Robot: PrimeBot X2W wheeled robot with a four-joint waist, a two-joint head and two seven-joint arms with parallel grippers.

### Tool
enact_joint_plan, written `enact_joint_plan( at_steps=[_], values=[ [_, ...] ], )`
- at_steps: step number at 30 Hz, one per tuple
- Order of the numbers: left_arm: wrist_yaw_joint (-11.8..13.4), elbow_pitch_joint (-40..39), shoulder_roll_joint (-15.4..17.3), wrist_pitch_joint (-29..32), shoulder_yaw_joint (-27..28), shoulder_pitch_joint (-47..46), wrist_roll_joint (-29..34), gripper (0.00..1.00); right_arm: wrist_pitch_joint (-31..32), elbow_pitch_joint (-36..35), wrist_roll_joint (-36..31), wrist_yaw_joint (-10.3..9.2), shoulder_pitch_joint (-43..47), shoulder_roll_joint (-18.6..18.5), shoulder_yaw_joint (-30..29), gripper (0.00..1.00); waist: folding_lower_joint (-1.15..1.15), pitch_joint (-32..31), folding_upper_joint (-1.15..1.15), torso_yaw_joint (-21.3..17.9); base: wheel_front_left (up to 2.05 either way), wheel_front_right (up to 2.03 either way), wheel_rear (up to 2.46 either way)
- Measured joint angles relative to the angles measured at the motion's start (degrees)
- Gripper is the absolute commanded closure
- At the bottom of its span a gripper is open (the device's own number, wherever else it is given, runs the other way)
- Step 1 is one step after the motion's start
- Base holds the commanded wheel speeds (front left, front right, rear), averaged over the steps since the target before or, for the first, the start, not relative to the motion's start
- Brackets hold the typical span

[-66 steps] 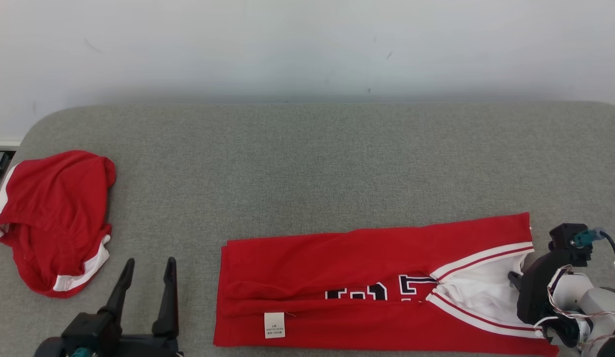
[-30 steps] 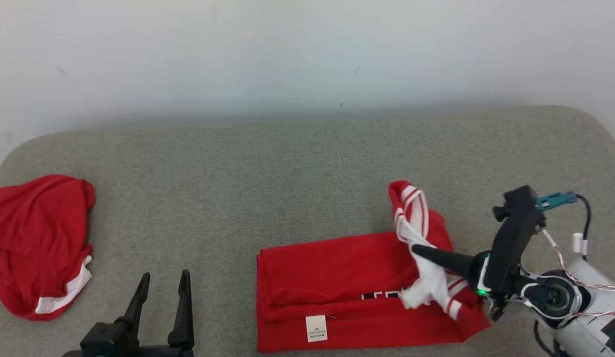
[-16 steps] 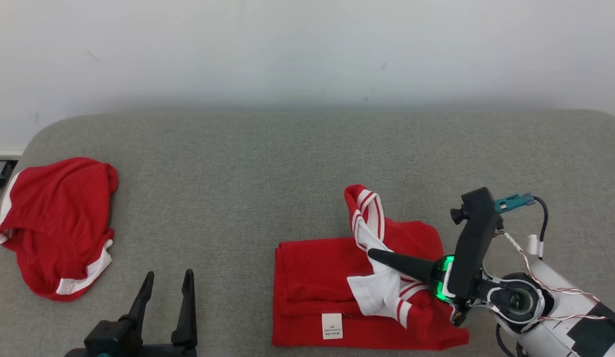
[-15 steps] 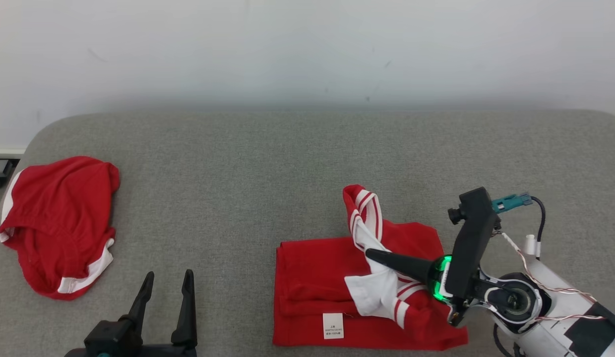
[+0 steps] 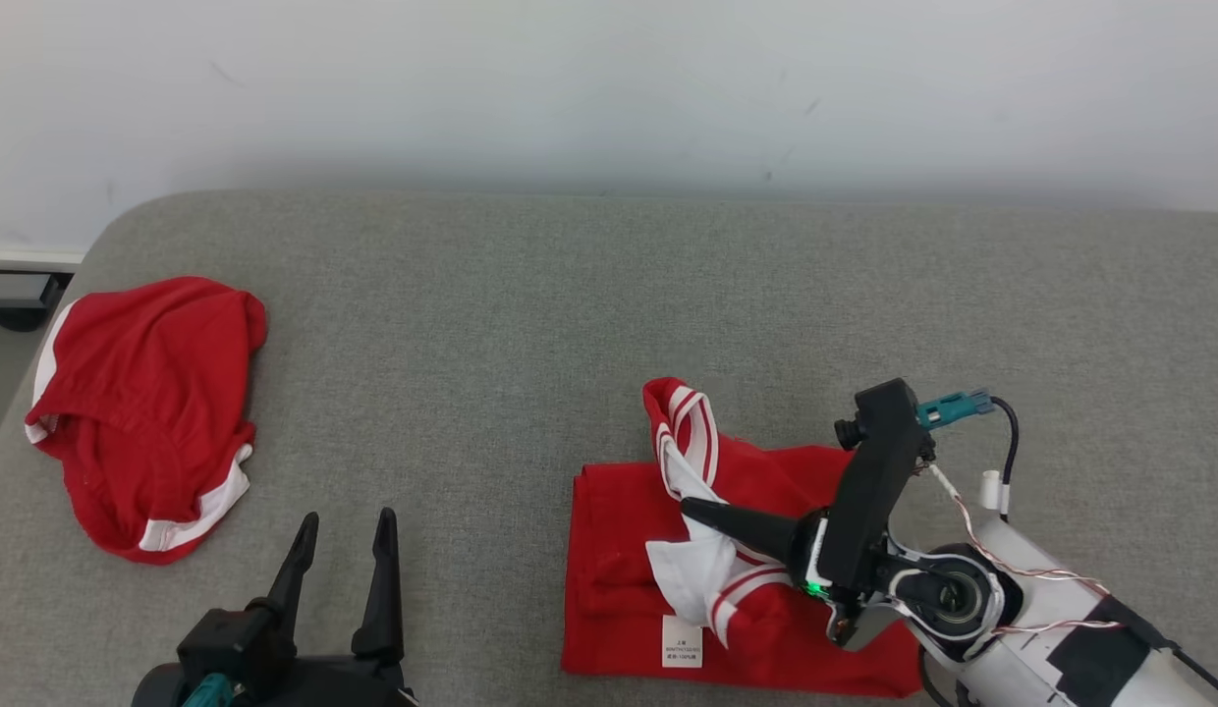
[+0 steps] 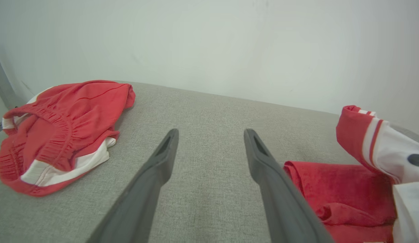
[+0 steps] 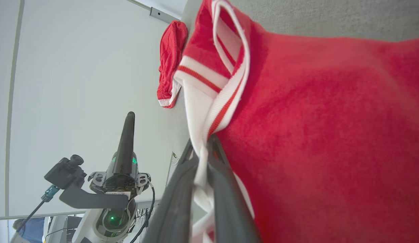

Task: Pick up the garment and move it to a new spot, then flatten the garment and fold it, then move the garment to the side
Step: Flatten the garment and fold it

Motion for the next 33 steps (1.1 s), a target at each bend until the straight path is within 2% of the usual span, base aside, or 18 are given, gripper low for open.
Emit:
enact_joint_plan(
  at_steps=[11,12,13,14,21,25,29,33],
  values=[
    [-0.04,1.25,-0.08,0.00,0.05,-0.93,-0.54,0.00,-1.44,5.06,-1.24,-0.41,-0.90,3.09,1.22,1.00,0.00,0.43,0.00,0.87,0.00,0.00,0.00],
    [-0.04,1.27,-0.08,0.00,0.04,-0.93,-0.54,0.00,-1.45,5.41,-1.25,-0.41,-0.90,3.22,1.25,0.72,0.00,0.44,0.00,0.89,0.00,0.00,0.00],
    [-0.05,1.33,-0.09,0.00,0.05,-0.93,-0.54,0.00,-1.66,5.73,-1.30,-0.41,-0.91,3.34,1.24,0.11,-0.01,0.45,0.00,0.89,0.00,0.00,0.00],
    [-0.21,1.42,-0.09,0.00,0.07,-0.93,-0.54,0.00,-2.02,6.14,-1.32,-0.40,-0.92,3.49,1.19,0.00,0.00,0.45,0.00,0.89,0.00,0.00,0.00],
    [-0.45,2.23,-0.01,0.00,0.44,-0.88,-0.54,0.00,-4.61,7.62,-2.13,0.10,-1.99,2.90,-0.53,0.00,-0.01,-0.23,0.00,0.44,0.00,0.00,0.00],
    [-0.38,2.36,0.34,0.00,0.92,-0.64,-0.25,0.00,-6.43,8.25,-9.21,-0.07,-2.01,-1.78,1.74,0.00,0.00,-0.90,0.00,-0.27,0.00,0.00,0.00],
    [0.01,2.15,0.82,0.00,1.33,-0.30,0.45,0.00,-8.18,8.72,-16.02,-2.01,-2.05,-7.20,3.90,0.00,-0.01,-1.52,0.00,-1.28,0.00,0.00,0.00],
    [0.04,1.76,1.10,0.00,1.52,1.34,0.96,0.00,-9.64,8.68,-18.24,-3.76,-2.05,-8.87,4.34,0.00,0.00,-1.98,0.00,-2.45,0.00,0.00,0.00]
  ],
)
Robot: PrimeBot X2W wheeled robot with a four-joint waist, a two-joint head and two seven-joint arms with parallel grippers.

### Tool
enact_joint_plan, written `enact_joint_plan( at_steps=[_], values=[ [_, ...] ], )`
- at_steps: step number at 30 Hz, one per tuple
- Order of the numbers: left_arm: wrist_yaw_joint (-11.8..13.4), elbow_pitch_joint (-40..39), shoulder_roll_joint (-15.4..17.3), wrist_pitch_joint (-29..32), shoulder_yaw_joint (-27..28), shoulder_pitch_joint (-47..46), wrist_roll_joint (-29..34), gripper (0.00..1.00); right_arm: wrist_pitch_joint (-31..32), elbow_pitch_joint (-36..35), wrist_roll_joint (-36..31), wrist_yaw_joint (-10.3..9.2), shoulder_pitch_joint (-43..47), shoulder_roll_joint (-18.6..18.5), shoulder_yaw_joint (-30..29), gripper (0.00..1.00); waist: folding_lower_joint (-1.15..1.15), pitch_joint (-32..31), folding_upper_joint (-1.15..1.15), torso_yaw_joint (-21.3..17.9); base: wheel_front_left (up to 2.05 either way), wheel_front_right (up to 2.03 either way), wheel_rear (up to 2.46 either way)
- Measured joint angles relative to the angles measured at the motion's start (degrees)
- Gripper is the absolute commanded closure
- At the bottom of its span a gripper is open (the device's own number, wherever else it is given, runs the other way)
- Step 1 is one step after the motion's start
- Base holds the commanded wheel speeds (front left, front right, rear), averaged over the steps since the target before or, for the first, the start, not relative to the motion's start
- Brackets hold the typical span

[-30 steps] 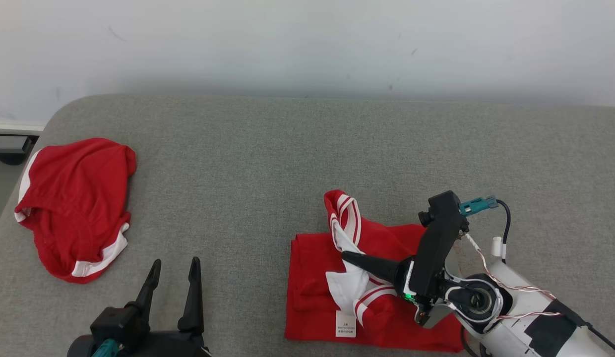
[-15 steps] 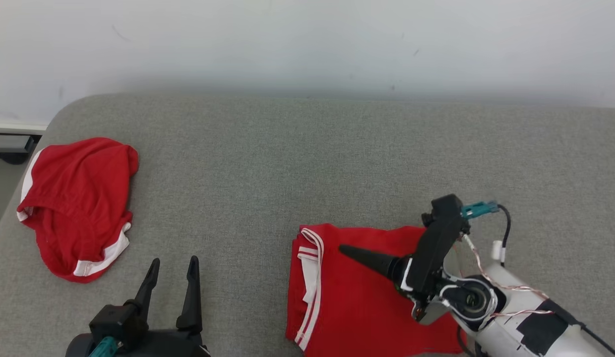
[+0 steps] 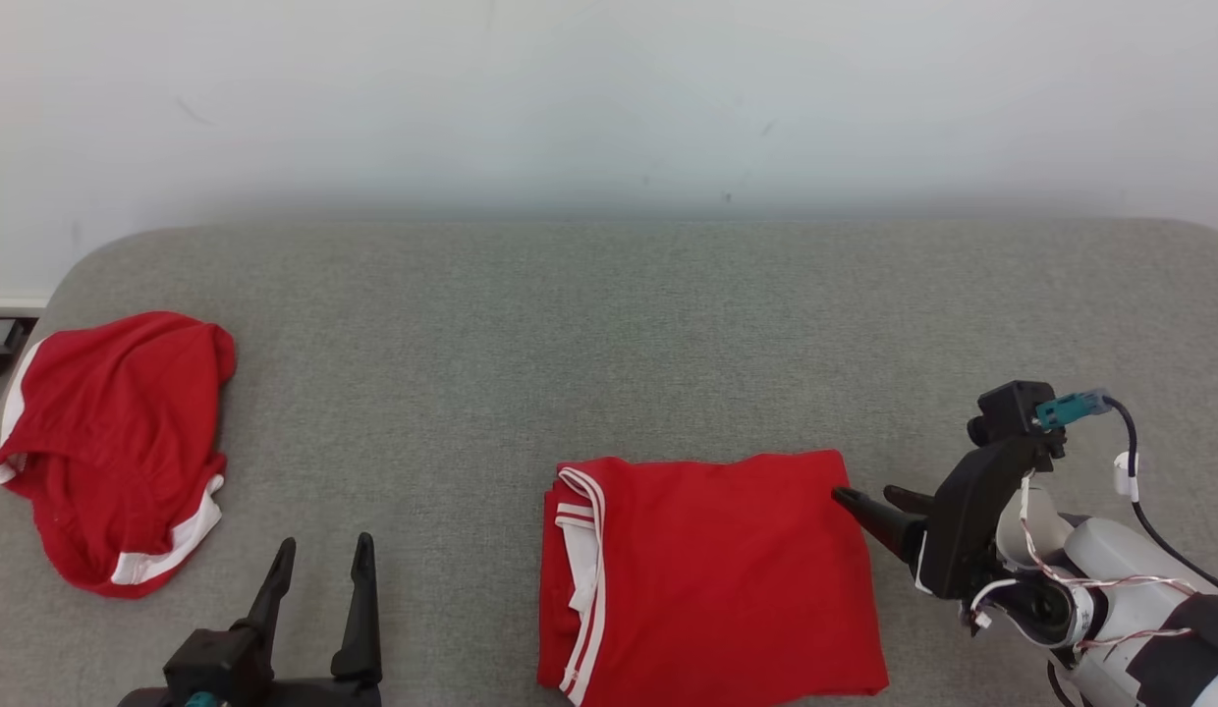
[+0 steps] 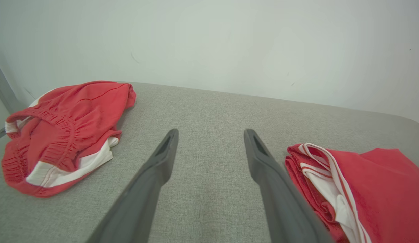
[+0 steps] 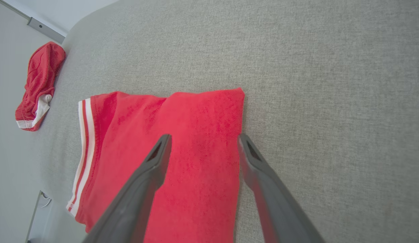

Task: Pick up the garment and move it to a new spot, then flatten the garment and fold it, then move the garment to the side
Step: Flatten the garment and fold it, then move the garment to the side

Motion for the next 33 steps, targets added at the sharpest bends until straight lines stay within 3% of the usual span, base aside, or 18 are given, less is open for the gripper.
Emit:
enact_joint_plan(
  at_steps=[6,14,33],
  values=[
    [0.00,-0.57,-0.37,0.00,-0.58,0.16,0.52,0.00,0.32,-0.01,-2.94,-2.70,0.26,-1.14,3.03,0.00,0.00,-0.05,0.00,-0.92,0.00,0.00,0.00],
    [0.00,-0.89,-0.53,0.00,-1.42,0.03,1.20,0.00,1.76,1.05,-4.10,-4.74,0.18,0.18,4.58,0.00,0.01,0.94,0.00,-0.56,0.00,0.00,0.00],
    [0.01,-0.79,-1.07,0.00,-1.00,-0.91,1.22,0.00,5.20,9.60,-4.25,-6.73,-2.26,4.17,5.57,0.01,0.01,2.31,0.00,0.58,0.00,0.00,0.00]
  ],
)
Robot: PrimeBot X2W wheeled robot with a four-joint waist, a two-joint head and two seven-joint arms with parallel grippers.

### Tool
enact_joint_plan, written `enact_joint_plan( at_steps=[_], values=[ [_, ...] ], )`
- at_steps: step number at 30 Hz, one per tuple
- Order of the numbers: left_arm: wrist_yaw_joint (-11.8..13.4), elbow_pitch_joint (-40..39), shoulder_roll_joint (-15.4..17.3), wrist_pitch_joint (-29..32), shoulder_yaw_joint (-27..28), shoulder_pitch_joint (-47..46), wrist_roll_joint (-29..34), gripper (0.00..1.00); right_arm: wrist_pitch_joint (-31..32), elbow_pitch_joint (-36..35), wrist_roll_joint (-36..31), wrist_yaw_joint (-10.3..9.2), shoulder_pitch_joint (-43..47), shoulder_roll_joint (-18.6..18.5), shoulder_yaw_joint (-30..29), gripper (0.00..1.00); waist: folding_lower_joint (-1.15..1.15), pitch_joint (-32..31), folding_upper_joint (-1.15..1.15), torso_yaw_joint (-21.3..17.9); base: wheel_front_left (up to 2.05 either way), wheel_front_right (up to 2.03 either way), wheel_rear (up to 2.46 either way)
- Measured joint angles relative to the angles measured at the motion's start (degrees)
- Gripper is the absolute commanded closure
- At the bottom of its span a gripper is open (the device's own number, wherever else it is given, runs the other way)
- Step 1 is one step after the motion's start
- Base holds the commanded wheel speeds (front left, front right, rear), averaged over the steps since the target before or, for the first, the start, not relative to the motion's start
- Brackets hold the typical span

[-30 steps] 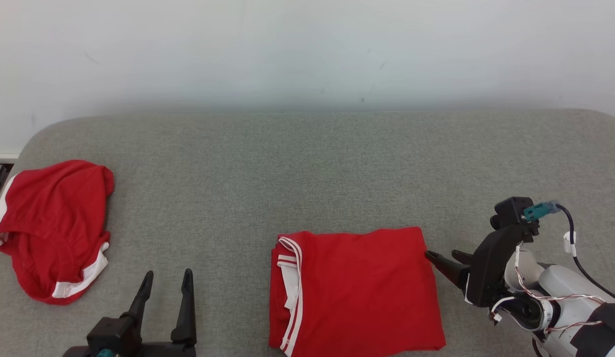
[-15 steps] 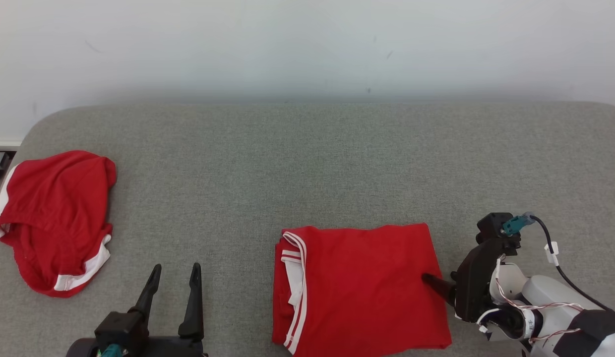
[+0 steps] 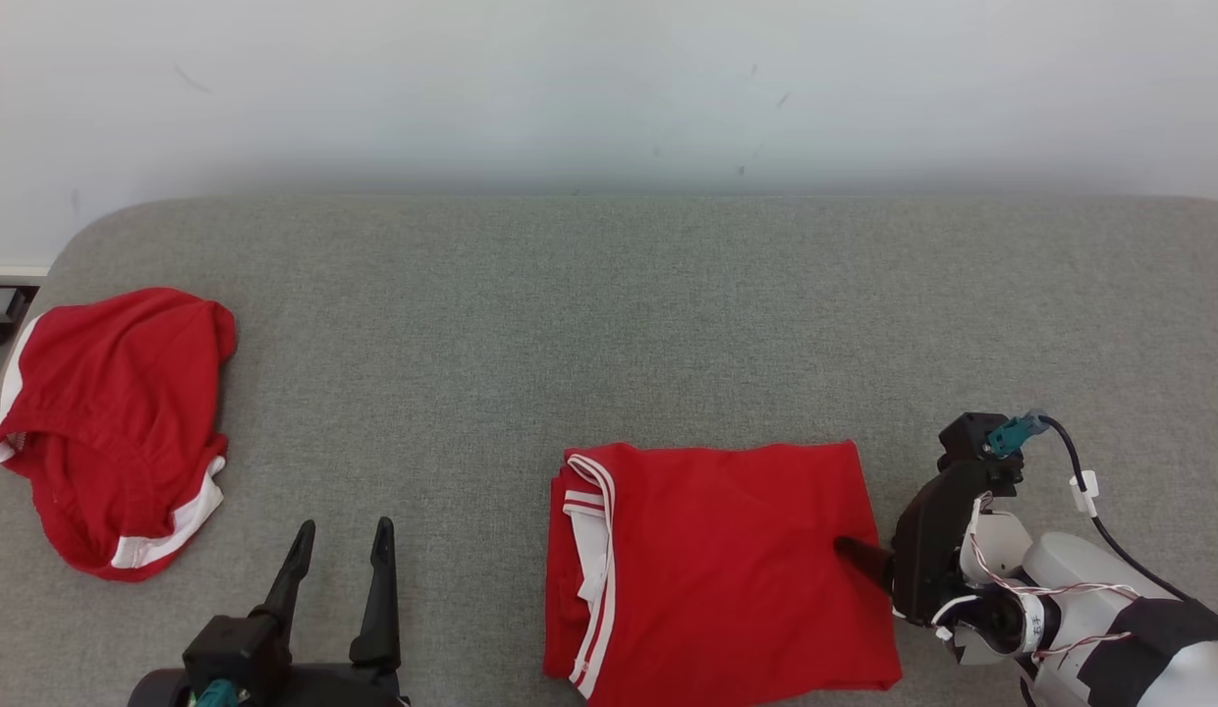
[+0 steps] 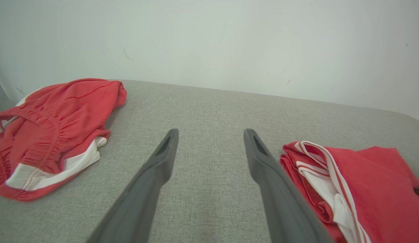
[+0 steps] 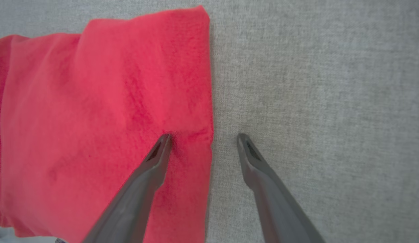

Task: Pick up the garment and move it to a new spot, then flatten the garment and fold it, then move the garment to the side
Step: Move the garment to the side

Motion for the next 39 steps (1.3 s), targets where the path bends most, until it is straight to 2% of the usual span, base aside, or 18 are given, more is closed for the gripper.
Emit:
enact_joint_plan(
  at_steps=[1,2,8,14,20,23,30,39],
  values=[
    [0.00,0.01,0.00,-0.01,0.11,0.00,0.00,0.00,0.00,0.33,0.01,-0.01,-0.02,0.13,-0.04,0.53,0.00,0.03,0.00,-0.02,0.00,0.00,0.00],
    [0.00,0.03,0.00,0.00,0.23,0.00,0.00,0.00,0.01,0.60,0.01,-0.01,-0.08,0.26,-0.04,1.00,0.00,0.06,0.00,-0.04,0.00,0.00,0.00],
    [0.00,0.09,-0.22,-0.01,0.47,0.00,-0.08,0.00,-0.09,1.82,0.27,0.00,-1.08,0.94,-0.68,1.00,0.00,0.24,0.00,-0.34,0.00,0.00,0.00],
    [0.04,0.05,-0.27,-0.01,0.89,0.05,-0.41,0.00,-0.58,2.61,0.08,1.11,-3.82,0.02,-1.36,1.00,0.00,0.30,0.00,-1.04,0.00,0.00,0.00],
    [0.01,-0.23,-0.26,0.00,1.14,0.07,-0.52,0.00,-1.01,4.02,-0.27,2.02,-9.66,-3.43,-3.93,1.00,0.00,0.60,0.00,-1.74,0.00,0.00,0.00],
    [-0.01,-0.70,-0.20,0.00,1.14,0.08,-0.52,0.00,-0.98,5.56,-0.29,2.03,-12.67,-4.38,-4.86,1.00,0.00,1.22,0.00,-2.11,0.00,0.00,0.00],
    [-0.54,-2.20,0.09,-0.01,0.94,-0.30,-0.49,0.00,-0.94,9.71,-1.12,1.94,-17.69,-9.93,-6.39,1.00,0.00,3.76,0.01,-2.62,0.00,0.00,0.00],
    [-1.10,-3.31,0.91,-0.01,1.09,-2.60,-0.43,0.00,-1.02,14.01,-3.30,1.96,-23.03,-14.46,-7.48,1.00,0.01,7.41,0.01,-2.86,0.00,0.00,0.00]
  ],
)
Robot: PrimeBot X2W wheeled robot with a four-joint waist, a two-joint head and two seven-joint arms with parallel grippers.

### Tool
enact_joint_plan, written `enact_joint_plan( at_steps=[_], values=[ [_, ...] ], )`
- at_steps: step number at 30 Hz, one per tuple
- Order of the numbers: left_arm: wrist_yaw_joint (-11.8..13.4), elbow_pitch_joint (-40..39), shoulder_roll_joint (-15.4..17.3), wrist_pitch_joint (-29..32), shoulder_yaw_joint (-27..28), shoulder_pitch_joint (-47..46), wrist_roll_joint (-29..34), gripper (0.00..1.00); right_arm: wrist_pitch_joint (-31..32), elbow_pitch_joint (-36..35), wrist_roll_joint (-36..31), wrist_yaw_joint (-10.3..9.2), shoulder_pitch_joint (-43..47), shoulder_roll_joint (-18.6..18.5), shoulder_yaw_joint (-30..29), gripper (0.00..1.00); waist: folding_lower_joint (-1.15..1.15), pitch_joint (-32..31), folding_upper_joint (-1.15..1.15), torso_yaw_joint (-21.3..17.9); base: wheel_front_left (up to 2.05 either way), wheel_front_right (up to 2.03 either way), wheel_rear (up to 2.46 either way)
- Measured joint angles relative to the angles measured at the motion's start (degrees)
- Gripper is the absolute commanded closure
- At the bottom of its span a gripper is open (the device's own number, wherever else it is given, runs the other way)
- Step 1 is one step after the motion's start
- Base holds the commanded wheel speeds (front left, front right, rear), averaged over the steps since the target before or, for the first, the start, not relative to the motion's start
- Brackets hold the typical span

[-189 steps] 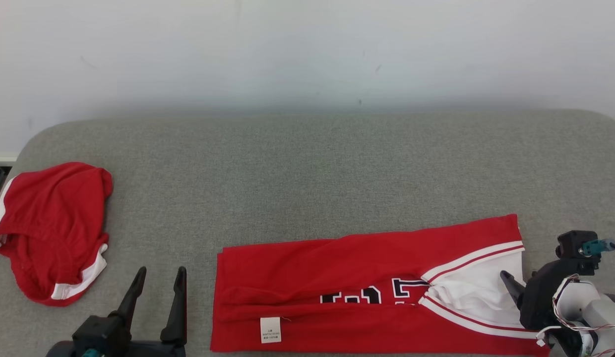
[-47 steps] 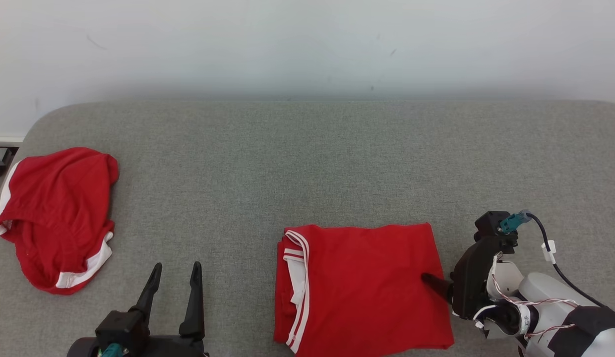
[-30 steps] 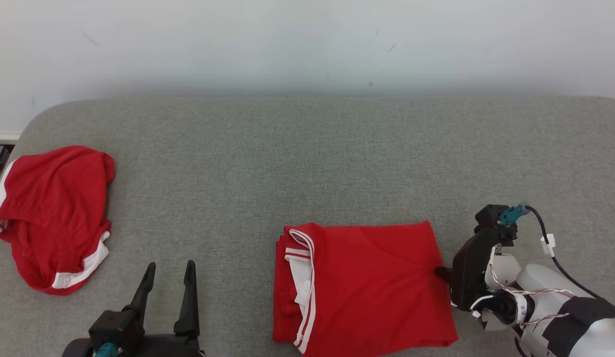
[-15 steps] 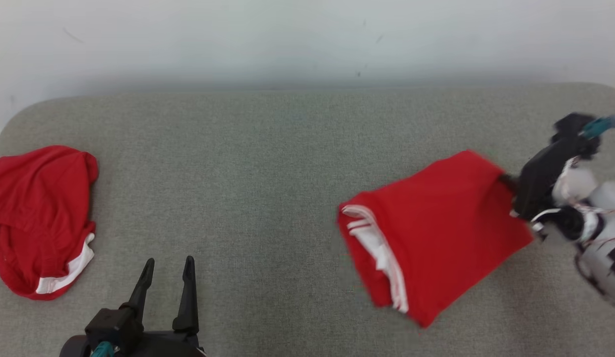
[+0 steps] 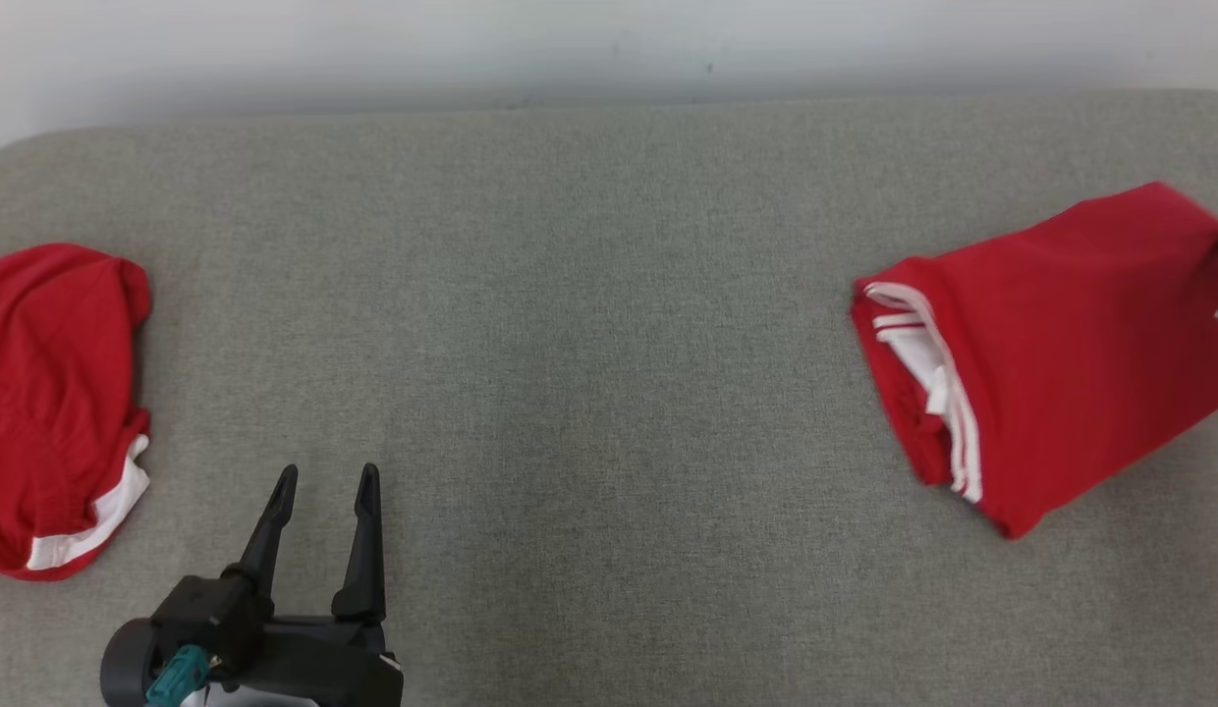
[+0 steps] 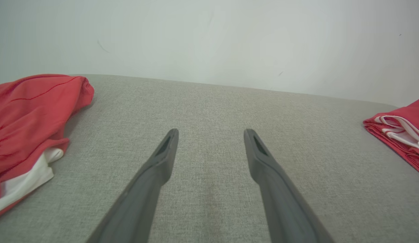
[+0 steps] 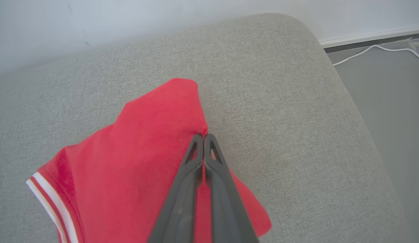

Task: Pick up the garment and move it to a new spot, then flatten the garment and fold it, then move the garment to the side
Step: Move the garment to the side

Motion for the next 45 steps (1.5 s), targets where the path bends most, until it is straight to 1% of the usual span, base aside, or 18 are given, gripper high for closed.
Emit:
enact_joint_plan(
  at_steps=[3,8,13,22,32,38,40,41,42,45],
  values=[
    [-0.40,-0.05,0.37,0.00,0.04,-0.25,0.11,0.00,-0.23,1.15,-0.21,-0.02,-1.55,-0.92,-0.30,1.00,0.00,0.97,0.00,-0.28,0.00,0.00,0.00],
    [-0.51,-0.57,0.77,0.00,0.09,-1.14,0.44,0.00,-0.82,2.16,-1.13,-0.20,-2.57,-1.18,-0.25,1.00,0.00,2.23,0.00,-1.08,0.00,0.00,0.00],
    [-0.92,-1.05,1.13,0.00,0.16,-1.22,0.46,0.00,-1.58,3.10,-2.08,-0.20,-4.20,-3.36,-0.30,1.00,0.00,3.40,0.00,-1.93,0.00,0.00,0.00],
    [-1.01,-1.47,1.60,0.00,0.16,-2.37,0.52,0.00,-3.16,4.87,-3.34,-0.16,-6.38,-5.87,-0.46,1.00,0.00,4.73,0.00,-2.95,0.00,0.00,0.00],
    [-1.01,-1.46,1.88,0.00,0.36,-2.37,0.52,0.00,-4.34,5.37,-5.00,-0.21,-7.70,-6.55,0.05,1.00,-0.01,4.78,0.00,-3.39,0.00,0.00,0.00],
    [-1.01,-1.46,1.87,0.00,0.42,-2.33,0.52,0.00,-4.33,6.47,-5.37,-0.94,-7.69,-6.43,0.60,1.00,-0.01,4.92,-0.01,-3.51,0.00,0.00,0.00],
    [-1.01,-1.44,1.87,0.00,0.47,-2.33,0.52,0.00,-4.25,6.75,-6.25,-1.03,-7.62,-6.43,1.44,0.04,-0.01,4.98,-0.01,-3.51,0.00,0.00,0.00],
    [-1.00,-1.44,1.87,0.00,0.52,-2.33,0.52,0.00,-4.23,6.87,-6.65,-1.12,-7.62,-6.38,1.66,0.00,-0.01,5.01,-0.01,-3.51,0.00,0.00,0.00],
    [-1.00,-1.41,1.87,0.00,0.65,-2.33,0.52,0.00,-4.37,6.97,-7.65,-1.45,-7.64,-6.38,2.09,0.00,0.00,5.06,-0.01,-3.50,0.00,0.00,0.00],
    [-1.00,-1.37,1.88,0.00,0.80,-2.33,0.52,0.00,-4.39,7.15,-7.88,-1.47,-7.65,-6.37,2.21,0.00,-0.01,5.08,-0.01,-3.49,0.00,0.00,0.00]
  ],
)
